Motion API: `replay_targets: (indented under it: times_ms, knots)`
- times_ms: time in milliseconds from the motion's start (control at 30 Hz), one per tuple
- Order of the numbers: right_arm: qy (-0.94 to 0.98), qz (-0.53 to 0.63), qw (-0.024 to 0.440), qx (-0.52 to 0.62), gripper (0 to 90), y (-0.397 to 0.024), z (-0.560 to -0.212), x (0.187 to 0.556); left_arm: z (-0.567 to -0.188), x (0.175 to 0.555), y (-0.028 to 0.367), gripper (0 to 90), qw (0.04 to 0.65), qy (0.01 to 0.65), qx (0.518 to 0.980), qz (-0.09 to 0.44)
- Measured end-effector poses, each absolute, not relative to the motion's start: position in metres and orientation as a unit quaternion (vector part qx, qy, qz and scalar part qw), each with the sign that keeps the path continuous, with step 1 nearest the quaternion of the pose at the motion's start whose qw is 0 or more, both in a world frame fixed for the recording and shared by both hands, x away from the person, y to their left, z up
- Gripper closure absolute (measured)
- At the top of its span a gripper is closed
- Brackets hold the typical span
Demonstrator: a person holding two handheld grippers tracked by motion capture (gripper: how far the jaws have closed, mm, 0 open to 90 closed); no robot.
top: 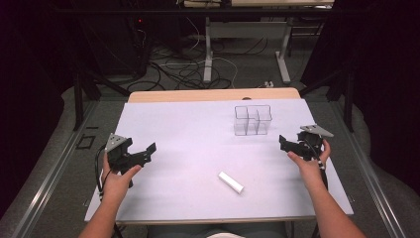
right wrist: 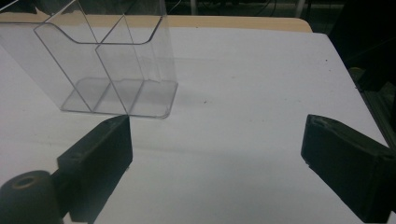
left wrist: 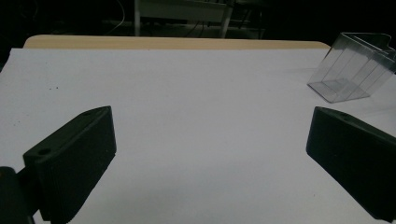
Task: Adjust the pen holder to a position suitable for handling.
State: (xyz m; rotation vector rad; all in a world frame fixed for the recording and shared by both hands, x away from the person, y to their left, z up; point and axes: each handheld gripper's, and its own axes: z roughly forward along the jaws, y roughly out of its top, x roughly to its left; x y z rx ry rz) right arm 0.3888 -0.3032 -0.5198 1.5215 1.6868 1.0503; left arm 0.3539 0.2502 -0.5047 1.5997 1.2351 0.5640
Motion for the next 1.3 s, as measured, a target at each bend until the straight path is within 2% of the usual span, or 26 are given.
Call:
replay_targets:
  times_ms: [400,500,633,1033,1233,1300]
  knots:
    - [0.628,0.400,0.308,0.593,18.0,-0.312,-0.518,0.389,-0.506,0.356,0.246,1.6,0.489,0.511,0.667,0.233]
    - [0.639,0.400,0.302,0.584,24.8,-0.311,-0.513,0.390,-0.506,0.357,0.247,1.7,0.489,0.522,0.659,0.235]
    - [0.643,0.403,0.304,0.576,28.6,-0.307,-0.503,0.392,-0.508,0.357,0.247,1.7,0.480,0.522,0.665,0.235]
    - [0.662,0.401,0.279,0.569,35.2,-0.295,-0.483,0.421,-0.508,0.356,0.252,1.7,0.469,0.530,0.663,0.243]
    - [0.669,0.399,0.276,0.564,35.3,-0.289,-0.474,0.432,-0.509,0.355,0.250,1.7,0.463,0.532,0.666,0.246]
    - [0.670,0.395,0.278,0.564,39.2,-0.288,-0.471,0.436,-0.510,0.355,0.249,1.7,0.463,0.530,0.667,0.246]
